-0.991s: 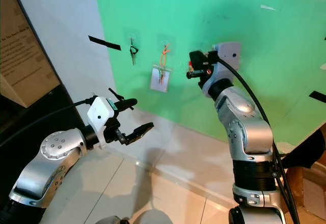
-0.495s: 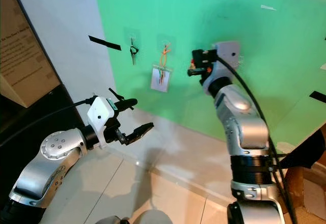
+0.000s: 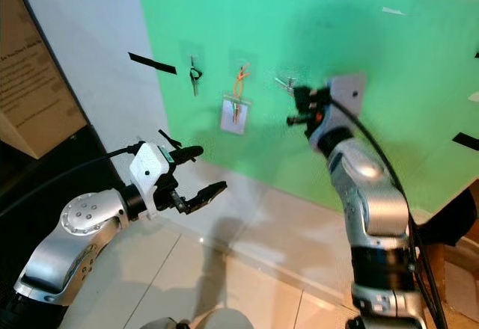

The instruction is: Hang keys on a hook

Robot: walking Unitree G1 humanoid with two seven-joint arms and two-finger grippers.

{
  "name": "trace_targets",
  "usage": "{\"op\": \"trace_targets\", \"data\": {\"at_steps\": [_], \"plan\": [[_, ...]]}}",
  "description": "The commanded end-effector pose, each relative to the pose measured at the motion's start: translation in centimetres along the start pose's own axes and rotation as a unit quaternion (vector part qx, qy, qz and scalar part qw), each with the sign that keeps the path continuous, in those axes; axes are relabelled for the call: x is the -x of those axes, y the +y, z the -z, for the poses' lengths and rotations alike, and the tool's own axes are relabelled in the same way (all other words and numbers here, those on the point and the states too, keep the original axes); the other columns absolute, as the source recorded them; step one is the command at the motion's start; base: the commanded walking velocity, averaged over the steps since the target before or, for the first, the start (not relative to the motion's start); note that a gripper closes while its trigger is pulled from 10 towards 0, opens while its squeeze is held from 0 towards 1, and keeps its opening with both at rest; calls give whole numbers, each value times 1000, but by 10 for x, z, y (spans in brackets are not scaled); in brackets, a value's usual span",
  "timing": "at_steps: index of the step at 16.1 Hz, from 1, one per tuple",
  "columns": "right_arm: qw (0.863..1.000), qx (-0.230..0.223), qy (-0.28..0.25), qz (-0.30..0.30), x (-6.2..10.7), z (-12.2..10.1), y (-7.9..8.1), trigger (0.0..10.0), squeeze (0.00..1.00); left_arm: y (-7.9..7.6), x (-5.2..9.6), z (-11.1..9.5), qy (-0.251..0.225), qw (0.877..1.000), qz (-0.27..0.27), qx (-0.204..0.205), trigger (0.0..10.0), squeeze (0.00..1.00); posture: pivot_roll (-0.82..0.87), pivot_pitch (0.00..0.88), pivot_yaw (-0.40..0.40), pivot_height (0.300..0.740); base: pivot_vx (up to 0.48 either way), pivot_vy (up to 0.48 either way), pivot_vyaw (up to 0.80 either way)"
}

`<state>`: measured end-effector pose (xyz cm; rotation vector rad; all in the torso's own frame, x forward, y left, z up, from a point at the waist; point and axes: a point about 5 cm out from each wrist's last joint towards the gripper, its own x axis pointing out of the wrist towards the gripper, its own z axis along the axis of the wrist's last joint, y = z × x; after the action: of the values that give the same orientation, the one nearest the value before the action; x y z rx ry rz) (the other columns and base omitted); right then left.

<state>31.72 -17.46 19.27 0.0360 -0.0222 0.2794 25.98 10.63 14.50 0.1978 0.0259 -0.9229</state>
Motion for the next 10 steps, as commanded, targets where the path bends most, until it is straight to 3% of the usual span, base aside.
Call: {"op": "trace_targets", "data": {"at_steps": [1,4,10], "plan": [[1000,1,1,-10,1,-1,4,10000,0,-1,-1,-3,-1,1000,7,-9,10000,0,-113,0,4,740,0,0,0],[1000,3,7,-2,1,1,4,10000,0,-1,0,-3,0,1000,7,-8,10000,0,-113,0,5,740,0,0,0],[1000,4,-30,3,-5,-18,3,10000,0,0,-1,-4,-2,1000,2,-9,10000,0,-112,0,-1,740,0,0,0]]}}
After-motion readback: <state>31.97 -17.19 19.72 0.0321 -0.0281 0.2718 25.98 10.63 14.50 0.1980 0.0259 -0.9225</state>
